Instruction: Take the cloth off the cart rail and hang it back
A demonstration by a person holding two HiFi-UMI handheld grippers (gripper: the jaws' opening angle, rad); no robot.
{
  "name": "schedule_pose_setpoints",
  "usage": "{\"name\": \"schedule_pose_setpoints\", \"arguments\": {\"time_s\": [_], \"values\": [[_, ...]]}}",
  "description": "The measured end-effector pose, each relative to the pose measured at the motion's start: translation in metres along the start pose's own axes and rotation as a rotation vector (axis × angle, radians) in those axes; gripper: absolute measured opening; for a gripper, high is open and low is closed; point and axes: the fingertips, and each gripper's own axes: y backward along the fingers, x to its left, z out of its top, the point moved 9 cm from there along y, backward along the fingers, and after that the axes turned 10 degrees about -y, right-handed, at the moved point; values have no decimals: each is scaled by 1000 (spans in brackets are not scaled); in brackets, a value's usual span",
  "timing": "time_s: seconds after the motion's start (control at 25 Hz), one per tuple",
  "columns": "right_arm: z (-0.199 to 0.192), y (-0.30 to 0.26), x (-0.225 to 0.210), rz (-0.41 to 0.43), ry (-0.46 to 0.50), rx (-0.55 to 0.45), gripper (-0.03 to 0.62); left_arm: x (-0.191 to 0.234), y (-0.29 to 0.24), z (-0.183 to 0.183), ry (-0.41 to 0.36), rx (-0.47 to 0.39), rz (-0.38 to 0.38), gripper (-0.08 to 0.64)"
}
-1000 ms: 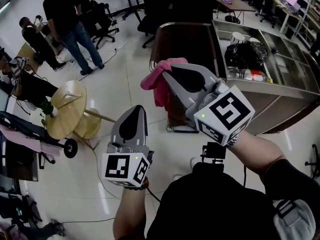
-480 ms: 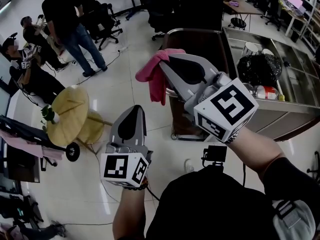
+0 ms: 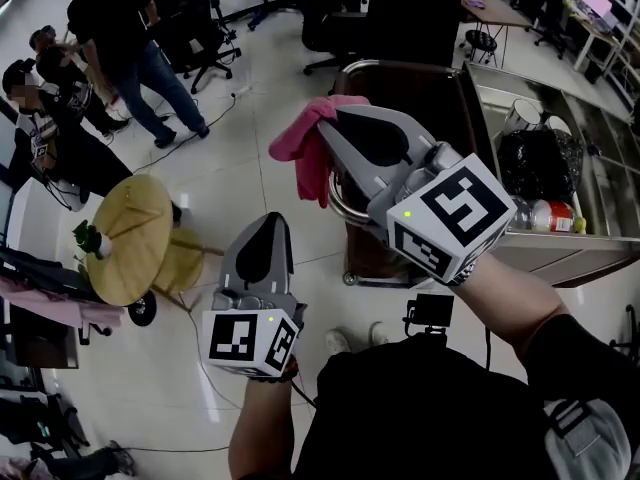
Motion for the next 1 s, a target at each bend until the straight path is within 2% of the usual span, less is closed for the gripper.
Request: {"name": "schedule_pose_setpoints", "arguments": {"time_s": [0.28, 0.64, 0.84, 1.0], "values": [[-23, -76, -5, -139, -19, 38, 17, 84, -24, -7, 24, -10, -116, 3], [-53, -140, -32, -269, -50, 119, 17, 150, -62, -21, 81, -11, -222, 3], [-68, -143, -46, -330, -59, 214, 17, 162, -80, -31, 126, 0, -266, 3], [-65, -140, -54, -363, -61, 258, 17, 166, -91, -26, 138, -2, -301, 3]]}}
